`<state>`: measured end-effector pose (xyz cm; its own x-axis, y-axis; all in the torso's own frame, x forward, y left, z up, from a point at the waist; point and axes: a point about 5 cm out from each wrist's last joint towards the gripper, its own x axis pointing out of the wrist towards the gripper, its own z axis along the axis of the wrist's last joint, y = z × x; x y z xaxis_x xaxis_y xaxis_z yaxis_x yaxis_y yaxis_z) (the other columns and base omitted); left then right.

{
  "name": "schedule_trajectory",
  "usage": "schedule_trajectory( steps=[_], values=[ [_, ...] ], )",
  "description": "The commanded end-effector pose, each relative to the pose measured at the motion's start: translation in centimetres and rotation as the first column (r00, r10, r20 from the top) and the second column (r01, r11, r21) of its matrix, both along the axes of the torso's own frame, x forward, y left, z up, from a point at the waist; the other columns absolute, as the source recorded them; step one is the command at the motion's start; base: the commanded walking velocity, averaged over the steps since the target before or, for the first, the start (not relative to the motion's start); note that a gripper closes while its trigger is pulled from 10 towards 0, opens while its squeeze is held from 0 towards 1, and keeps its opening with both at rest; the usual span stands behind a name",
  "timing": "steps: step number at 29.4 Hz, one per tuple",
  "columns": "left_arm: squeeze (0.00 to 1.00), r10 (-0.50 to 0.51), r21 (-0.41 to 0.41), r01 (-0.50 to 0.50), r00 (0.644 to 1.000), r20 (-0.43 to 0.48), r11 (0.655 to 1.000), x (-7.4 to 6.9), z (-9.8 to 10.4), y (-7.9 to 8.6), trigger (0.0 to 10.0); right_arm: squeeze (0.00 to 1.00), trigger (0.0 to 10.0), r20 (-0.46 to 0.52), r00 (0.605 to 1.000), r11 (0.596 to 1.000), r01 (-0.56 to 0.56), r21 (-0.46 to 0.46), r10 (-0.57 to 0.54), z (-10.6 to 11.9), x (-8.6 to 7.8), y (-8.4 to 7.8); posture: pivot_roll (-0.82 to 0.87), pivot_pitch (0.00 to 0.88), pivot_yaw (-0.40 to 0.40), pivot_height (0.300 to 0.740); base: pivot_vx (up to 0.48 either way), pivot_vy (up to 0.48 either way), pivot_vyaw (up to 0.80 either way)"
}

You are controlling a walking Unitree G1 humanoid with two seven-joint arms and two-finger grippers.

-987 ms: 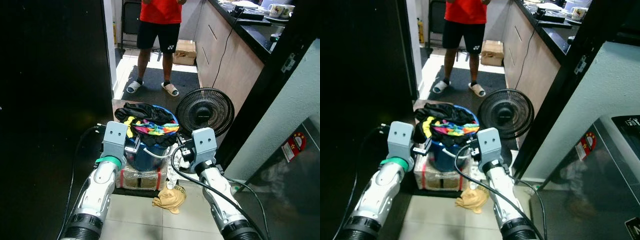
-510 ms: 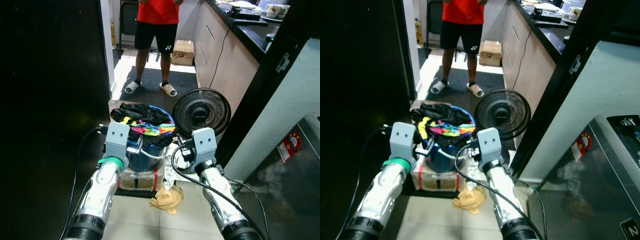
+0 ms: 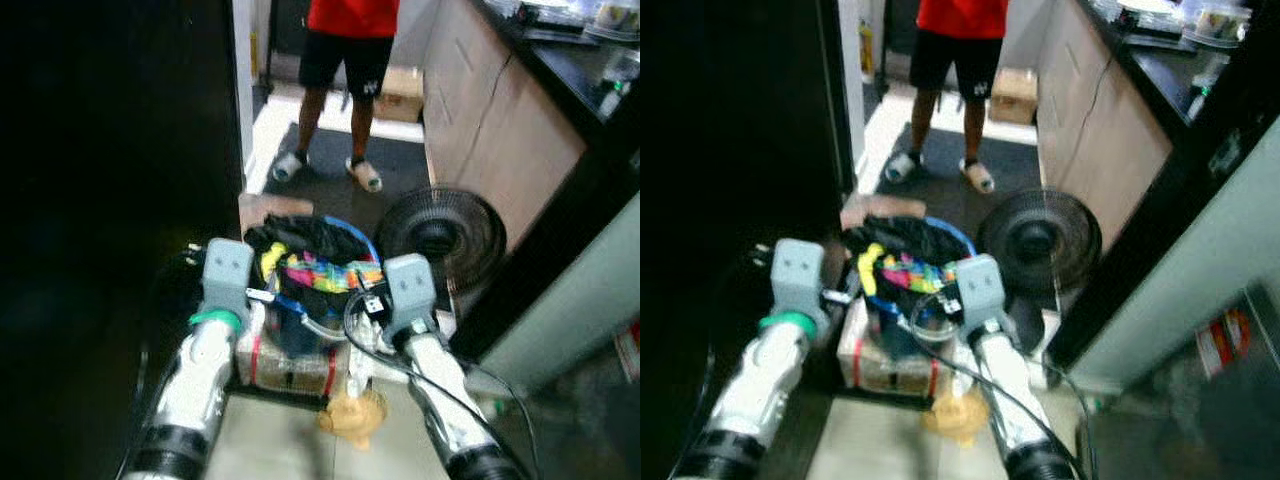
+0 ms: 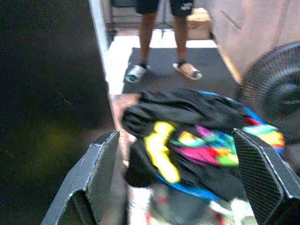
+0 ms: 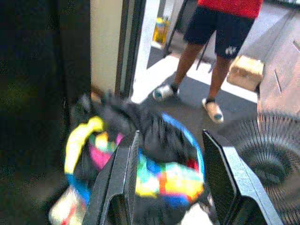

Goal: Clothes washing

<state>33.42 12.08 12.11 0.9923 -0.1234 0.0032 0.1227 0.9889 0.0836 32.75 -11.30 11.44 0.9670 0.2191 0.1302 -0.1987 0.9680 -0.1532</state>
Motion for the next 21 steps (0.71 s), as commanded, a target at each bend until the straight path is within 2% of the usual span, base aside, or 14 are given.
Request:
schedule_trajectory(
  steps=[1,2,10,21],
  values=[
    [0.0,0.015,-0.003,-0.015,1.0,-0.014,1.0,-0.06,-0.39,0.53,10.0,0.0,10.0,-0.024,1.0,1.0,-0.003,0.004,0.003,-0.58,-0.23,0.2,0.07,0.0,-0.019,0.74,0.45,0.0,0.0],
    [0.0,0.015,-0.003,-0.015,1.0,-0.014,1.0,-0.06,-0.39,0.53,10.0,0.0,10.0,-0.024,1.0,1.0,-0.003,0.004,0.003,-0.58,-0.23,0.2,0.07,0.0,-0.019,0.74,0.45,0.0,0.0],
    [0.0,0.015,-0.005,-0.015,1.0,-0.014,1.0,-0.05,-0.42,0.6,10.0,0.0,10.0,-0.03,1.0,1.0,0.001,0.01,0.0,-0.63,-0.21,0.16,0.07,0.0,-0.018,0.74,0.453,0.0,-0.8],
    [0.0,0.009,-0.003,-0.009,1.0,-0.016,1.0,0.02,-0.44,0.44,10.0,0.0,10.0,-0.025,1.0,1.0,0.008,-0.007,-0.008,-0.63,-0.19,0.05,0.06,0.0,-0.018,0.74,0.439,0.0,0.0]
  ],
)
